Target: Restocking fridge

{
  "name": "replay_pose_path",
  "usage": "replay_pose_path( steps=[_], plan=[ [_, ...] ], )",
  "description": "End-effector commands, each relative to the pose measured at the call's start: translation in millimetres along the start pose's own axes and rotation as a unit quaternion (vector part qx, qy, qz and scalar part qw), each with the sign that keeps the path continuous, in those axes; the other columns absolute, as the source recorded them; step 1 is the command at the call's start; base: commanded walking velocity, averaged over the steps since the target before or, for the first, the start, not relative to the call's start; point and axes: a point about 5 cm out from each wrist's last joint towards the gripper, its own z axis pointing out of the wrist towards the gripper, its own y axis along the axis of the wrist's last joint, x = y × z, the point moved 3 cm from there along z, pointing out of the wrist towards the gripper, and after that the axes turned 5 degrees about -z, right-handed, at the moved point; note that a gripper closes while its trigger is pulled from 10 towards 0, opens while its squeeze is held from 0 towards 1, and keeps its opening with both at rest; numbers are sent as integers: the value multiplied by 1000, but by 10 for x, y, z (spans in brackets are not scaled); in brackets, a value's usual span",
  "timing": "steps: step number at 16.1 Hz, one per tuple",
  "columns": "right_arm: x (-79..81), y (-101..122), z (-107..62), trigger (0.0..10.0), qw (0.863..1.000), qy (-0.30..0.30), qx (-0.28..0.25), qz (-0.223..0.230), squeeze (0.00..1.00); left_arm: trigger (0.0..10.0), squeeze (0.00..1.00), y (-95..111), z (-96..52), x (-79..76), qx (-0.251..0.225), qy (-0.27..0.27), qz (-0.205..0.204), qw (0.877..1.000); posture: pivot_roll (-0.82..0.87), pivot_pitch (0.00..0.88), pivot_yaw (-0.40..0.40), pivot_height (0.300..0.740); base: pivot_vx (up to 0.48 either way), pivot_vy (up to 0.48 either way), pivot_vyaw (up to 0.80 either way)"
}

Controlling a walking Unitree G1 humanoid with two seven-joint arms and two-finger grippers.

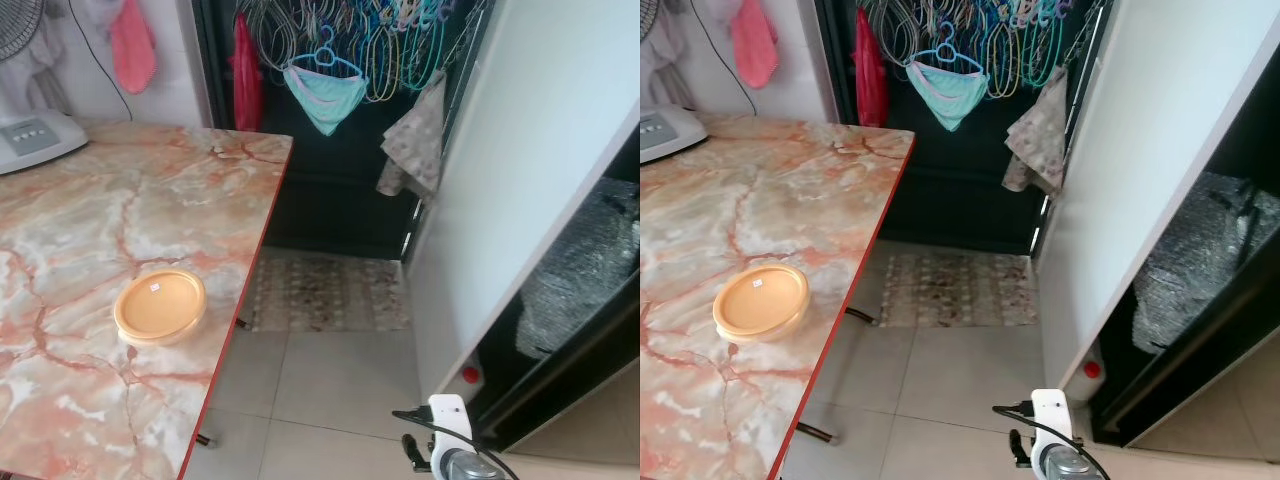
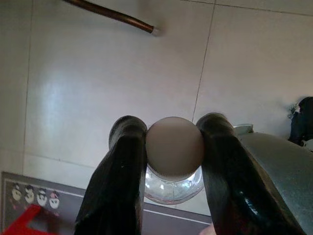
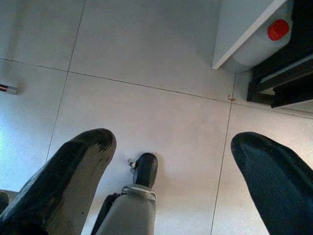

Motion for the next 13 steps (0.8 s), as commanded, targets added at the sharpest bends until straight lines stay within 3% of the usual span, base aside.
replay_pose_path(
  steps=[1, 13],
  plan=[
    [17, 39, 4, 10000, 1000, 3, -5, 2, 0, 10000, 0, 139, 12, -24, -19, -5, 10, 1000, 81, 0, -14, 740, 0, -270, 0],
    [18, 37, 4, 10000, 1000, 6, 0, -2, 0, 10000, 0, 148, 12, -29, -21, -8, 6, 1000, 86, 0, -17, 740, 0, -269, 0]
  ],
)
